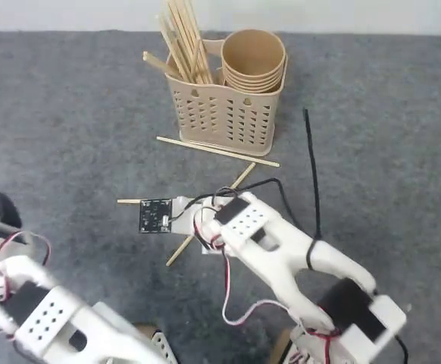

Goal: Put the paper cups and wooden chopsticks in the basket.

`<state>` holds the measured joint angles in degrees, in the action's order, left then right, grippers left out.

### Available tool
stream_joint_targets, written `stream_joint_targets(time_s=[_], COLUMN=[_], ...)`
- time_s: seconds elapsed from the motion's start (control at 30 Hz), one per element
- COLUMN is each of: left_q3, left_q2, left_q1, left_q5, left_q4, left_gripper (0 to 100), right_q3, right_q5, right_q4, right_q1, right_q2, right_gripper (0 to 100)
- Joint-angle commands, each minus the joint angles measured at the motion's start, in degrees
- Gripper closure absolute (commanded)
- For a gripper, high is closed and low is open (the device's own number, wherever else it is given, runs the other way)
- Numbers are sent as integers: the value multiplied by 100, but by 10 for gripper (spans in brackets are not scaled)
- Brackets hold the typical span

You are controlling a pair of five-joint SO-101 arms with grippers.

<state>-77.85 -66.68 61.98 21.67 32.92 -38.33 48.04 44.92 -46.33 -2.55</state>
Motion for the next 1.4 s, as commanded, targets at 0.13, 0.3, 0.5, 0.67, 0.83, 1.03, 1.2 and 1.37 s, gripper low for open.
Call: stream_joint_targets(time_s=[0.13, 0.3, 0.5, 0.67, 0.83, 1.03, 1.2, 1.37], left_q3=[-13, -13, -22, -92, -110, -163, -163, -233], left_q2=[-123, -123, -123, -132, -132, -158, -158, -132], left_q1=[123, 123, 123, 114, -26, -35, -35, -378], left_q5=[299, 299, 299, 299, 299, 299, 299, 273], left_q4=[-246, -246, -237, -246, -237, -237, -237, -246], left_gripper=[647, 647, 647, 648, 648, 648, 648, 648], right_q3=[1204, 1705, 1811, 1987, 2127, 2233, 2198, 2198], right_q5=[431, 422, 53, -448, -800, -1538, -2804, -4149], right_q4=[40, 48, 382, 1095, 1648, 1763, 690, -840], right_q1=[136, 119, 127, 75, 66, 163, 567, 1156], right_q2=[1262, 1912, 1710, 1059, -75, -1930, -3284, -3952], right_gripper=[775, 874, 982, 991, 991, 991, 991, 991])
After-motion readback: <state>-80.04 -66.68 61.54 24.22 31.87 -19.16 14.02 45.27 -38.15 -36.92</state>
